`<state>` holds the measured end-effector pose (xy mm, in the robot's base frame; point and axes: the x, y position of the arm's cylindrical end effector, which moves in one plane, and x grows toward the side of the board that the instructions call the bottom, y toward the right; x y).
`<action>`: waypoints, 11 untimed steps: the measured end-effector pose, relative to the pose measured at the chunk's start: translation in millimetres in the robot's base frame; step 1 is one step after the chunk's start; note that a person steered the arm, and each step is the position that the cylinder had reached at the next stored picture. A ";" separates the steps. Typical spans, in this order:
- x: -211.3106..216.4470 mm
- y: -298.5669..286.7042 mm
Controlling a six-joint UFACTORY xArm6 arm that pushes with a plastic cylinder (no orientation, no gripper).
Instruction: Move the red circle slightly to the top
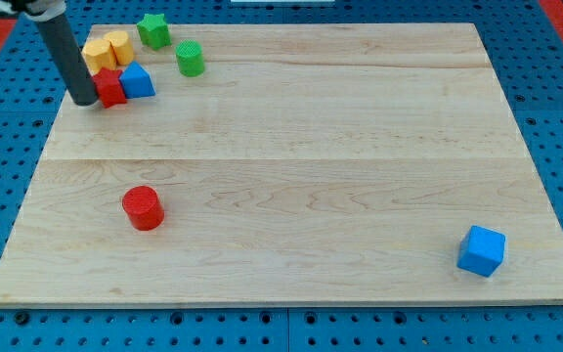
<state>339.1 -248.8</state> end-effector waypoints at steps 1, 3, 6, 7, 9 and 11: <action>4.6 0.1; 164.1 -13.6; 178.1 140.8; 125.7 133.6; 215.4 141.1; 165.2 128.2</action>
